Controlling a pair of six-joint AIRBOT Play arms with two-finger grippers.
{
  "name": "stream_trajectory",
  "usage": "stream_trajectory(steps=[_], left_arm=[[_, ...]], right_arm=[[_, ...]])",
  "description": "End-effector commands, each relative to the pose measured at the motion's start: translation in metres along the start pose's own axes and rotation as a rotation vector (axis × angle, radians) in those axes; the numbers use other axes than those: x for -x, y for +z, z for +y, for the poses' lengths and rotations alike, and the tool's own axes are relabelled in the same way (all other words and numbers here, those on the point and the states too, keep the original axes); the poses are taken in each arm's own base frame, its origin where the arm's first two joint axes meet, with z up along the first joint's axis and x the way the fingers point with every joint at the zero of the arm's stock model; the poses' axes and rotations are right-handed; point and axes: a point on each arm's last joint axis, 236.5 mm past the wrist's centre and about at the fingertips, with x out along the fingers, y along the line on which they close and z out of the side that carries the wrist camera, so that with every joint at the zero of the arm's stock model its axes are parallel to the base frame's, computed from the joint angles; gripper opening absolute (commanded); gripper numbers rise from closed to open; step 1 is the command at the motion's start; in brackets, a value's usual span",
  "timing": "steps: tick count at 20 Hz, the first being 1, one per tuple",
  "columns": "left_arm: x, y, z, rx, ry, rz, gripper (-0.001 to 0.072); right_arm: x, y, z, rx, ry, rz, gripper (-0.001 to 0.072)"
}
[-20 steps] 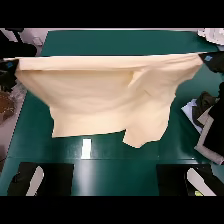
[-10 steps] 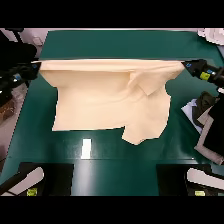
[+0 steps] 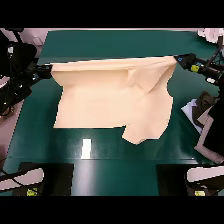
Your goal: Fold the shirts.
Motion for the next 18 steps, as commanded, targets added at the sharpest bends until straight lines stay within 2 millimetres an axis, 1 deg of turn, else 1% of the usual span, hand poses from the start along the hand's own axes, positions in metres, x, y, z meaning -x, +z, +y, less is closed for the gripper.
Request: stream_trajectory(steps=[1,2,4,5,7,9,11,14,16,18], left_arm=[[-0.006,-0.005,0.007,-0.051,0.024,0.010,0.0020],[-0.006,-0.005,0.010,-0.054,0.033,0.013,0.0020],[-0.006,-0.011,0.009,-0.082,0.026,0.035,0.0020],[-0.007,-0.019,0.001,-0.104,-0.007,0.064,0.0020],[-0.003,-0.045,-0.014,-0.121,-0.081,0.173,0.0019],[0.003,-0.071,-0.014,-0.106,-0.087,0.283,0.0019],[0.008,-0.087,-0.012,-0.092,-0.078,0.358,0.0019],[0.012,-0.098,-0.019,-0.092,-0.116,0.401,0.0019],[0.011,-0.103,-0.018,-0.085,-0.116,0.412,0.0019],[0.010,-0.113,-0.012,-0.066,-0.099,0.435,0.0019]], right_arm=[[-0.006,-0.006,-0.008,-0.024,0.021,0.028,0.0023],[-0.002,-0.012,-0.016,-0.034,0.001,0.046,0.0023],[0.003,-0.037,-0.027,-0.049,-0.031,0.141,0.0023],[0.006,-0.050,-0.030,-0.054,-0.044,0.193,0.0023],[0.010,-0.069,-0.036,-0.065,-0.075,0.275,0.0023],[0.015,-0.087,-0.046,-0.109,-0.133,0.349,0.0022],[0.023,-0.103,-0.055,-0.126,-0.181,0.420,0.0022],[0.030,-0.117,-0.057,-0.150,-0.202,0.480,0.0022],[0.036,-0.122,-0.067,-0.170,-0.262,0.503,0.0022],[0.041,-0.124,-0.078,-0.176,-0.318,0.513,0.0022]])
